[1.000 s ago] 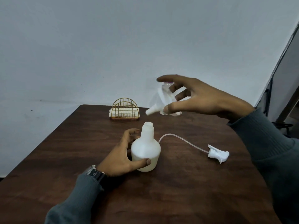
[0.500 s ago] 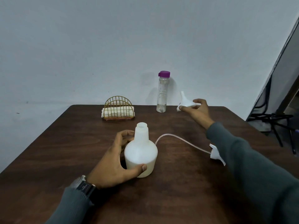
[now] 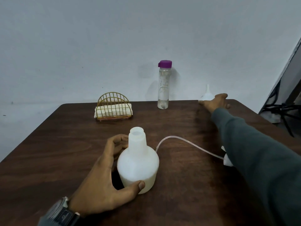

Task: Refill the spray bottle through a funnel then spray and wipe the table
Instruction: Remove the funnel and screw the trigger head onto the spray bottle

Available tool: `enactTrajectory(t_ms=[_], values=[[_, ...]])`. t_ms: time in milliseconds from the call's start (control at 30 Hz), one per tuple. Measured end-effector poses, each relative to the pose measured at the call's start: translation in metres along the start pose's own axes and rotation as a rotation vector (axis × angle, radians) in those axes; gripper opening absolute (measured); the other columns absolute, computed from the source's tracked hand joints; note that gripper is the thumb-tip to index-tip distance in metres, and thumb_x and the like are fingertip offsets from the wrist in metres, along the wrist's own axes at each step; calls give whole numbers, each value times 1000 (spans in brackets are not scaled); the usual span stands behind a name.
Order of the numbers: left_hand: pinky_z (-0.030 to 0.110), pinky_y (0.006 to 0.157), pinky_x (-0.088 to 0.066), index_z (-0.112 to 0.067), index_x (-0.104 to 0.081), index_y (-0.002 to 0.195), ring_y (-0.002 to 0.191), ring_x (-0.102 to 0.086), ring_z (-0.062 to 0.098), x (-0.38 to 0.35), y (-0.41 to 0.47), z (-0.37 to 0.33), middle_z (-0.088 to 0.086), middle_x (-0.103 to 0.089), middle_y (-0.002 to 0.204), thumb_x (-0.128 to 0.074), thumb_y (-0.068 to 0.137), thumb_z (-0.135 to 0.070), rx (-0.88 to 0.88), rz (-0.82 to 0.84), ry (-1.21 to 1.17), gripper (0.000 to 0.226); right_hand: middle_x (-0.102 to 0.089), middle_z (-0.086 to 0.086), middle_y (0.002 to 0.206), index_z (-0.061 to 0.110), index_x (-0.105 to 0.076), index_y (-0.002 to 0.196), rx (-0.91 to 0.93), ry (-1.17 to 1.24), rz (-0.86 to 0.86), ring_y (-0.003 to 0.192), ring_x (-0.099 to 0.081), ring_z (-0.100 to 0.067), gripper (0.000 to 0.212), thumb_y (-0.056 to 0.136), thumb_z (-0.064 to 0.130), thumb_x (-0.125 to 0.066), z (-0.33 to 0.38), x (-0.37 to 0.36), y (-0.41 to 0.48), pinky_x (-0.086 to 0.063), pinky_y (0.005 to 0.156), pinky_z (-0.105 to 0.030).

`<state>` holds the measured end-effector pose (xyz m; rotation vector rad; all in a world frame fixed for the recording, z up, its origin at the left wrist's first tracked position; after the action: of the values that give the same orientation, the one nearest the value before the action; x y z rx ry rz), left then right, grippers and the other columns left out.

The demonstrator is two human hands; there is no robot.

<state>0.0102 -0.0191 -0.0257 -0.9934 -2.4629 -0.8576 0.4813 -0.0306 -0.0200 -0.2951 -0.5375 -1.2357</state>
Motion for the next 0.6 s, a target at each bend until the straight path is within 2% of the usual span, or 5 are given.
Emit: enactTrajectory(t_ms=[233, 367, 467, 533, 600], values=[[9, 99, -47, -52, -31, 140, 133, -56, -1, 0, 2, -1, -23, -57, 141, -92, 67, -25, -33, -5, 13, 99, -50, -15, 150, 2, -31, 146, -94, -92, 15, 148, -33, -41, 89, 80, 39, -79, -13, -13, 14, -33, 118, -44], [11, 98, -48, -47, -31, 143, 133, -57, 2, 0, 2, -1, -20, -57, 143, -91, 67, -30, -33, 7, 3, 98, -50, -15, 150, 6, -35, 148, -43, -228, 106, 147, -32, -40, 101, 72, 50, -86, -14, -29, 11, -33, 116, -47], [11, 98, -47, -46, -31, 143, 134, -57, 3, 0, 2, -1, -19, -58, 143, -90, 67, -32, -28, 6, 0, 98, -54, -13, 146, 10, -44, 147, 4, -308, 181, 146, -34, -40, 96, 73, 59, -83, -9, -40, 8, -34, 112, -47], [10, 99, -46, -44, -31, 144, 134, -57, 4, 0, 1, -1, -18, -58, 143, -91, 67, -29, -33, -1, 10, 99, -59, -10, 142, 20, -55, 141, 28, -339, 233, 143, -37, -40, 94, 65, 70, -79, -5, -43, 3, -35, 106, -47], [10, 99, -46, -44, -30, 143, 133, -58, 4, 0, 2, -1, -19, -58, 143, -92, 68, -26, -36, 1, 12, 99, -64, -8, 137, 23, -62, 133, 66, -403, 274, 138, -45, -40, 105, 47, 80, -73, -8, -50, 11, -33, 98, -49]])
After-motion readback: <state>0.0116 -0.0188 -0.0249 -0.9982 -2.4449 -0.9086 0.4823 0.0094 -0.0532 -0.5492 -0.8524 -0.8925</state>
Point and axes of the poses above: each hand's wrist, its own y-axis towards the middle knuckle, its own x-axis out of the back of the hand, z = x × y, the point moved 9 cm from there along y, towards the middle knuckle
